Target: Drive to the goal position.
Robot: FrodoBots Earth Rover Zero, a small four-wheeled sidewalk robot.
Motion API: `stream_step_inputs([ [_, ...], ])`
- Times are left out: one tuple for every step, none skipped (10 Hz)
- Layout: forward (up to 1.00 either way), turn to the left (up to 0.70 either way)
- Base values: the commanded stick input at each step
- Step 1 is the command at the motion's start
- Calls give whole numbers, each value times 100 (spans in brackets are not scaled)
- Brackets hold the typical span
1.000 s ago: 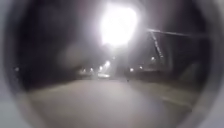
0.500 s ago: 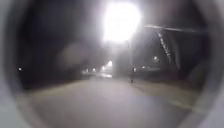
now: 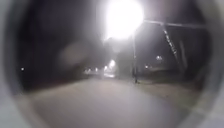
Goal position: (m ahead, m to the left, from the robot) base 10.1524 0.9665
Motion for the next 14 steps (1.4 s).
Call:
stream_step_inputs([
  [100,6],
  [100,0],
  [100,0],
  [100,0],
  [100,0],
  [100,0],
  [100,12],
  [100,27],
  [100,27],
  [100,27],
  [100,27],
  [100,16],
  [100,5],
  [100,4],
])
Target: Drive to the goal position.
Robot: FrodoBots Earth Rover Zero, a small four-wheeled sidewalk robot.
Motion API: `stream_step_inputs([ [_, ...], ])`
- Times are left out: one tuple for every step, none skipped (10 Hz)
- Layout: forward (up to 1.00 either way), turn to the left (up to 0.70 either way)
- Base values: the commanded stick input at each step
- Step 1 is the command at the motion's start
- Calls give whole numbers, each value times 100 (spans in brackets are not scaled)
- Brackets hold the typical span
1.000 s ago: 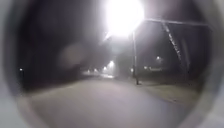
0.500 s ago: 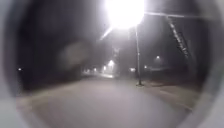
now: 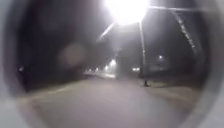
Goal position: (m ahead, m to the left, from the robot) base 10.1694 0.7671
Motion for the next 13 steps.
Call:
stream_step_inputs([
  [100,5],
  [100,15],
  [100,26],
  [100,27],
  [100,22],
  [100,18],
  [100,4],
  [100,2],
  [100,1],
  [100,0],
  [100,0],
  [100,0],
  [100,0],
])
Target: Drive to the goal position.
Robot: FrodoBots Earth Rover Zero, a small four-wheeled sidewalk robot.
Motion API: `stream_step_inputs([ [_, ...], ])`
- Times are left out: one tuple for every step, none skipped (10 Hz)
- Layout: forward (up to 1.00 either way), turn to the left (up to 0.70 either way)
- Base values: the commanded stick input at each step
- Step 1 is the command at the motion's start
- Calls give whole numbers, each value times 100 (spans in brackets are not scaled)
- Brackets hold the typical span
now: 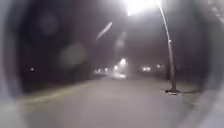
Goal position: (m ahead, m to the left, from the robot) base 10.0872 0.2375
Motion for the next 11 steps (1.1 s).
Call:
stream_step_inputs([
  [100,0],
  [100,-3],
  [100,-5],
  [100,-7],
  [100,-9],
  [100,-8],
  [100,-6],
  [100,-4],
  [100,-3],
  [100,-2],
  [100,0],
])
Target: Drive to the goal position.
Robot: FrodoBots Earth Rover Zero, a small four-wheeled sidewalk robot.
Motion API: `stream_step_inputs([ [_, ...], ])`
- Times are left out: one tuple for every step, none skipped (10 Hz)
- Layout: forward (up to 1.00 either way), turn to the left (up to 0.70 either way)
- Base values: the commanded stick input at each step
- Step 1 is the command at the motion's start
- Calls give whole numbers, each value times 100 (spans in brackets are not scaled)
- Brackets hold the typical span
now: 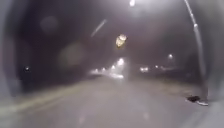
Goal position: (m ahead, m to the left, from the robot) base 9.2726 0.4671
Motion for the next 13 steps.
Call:
stream_step_inputs([
  [100,0],
  [100,0],
  [100,0],
  [100,0],
  [100,0],
  [100,0],
  [100,6],
  [100,11],
  [100,11],
  [100,11],
  [100,11],
  [100,11],
  [100,10],
])
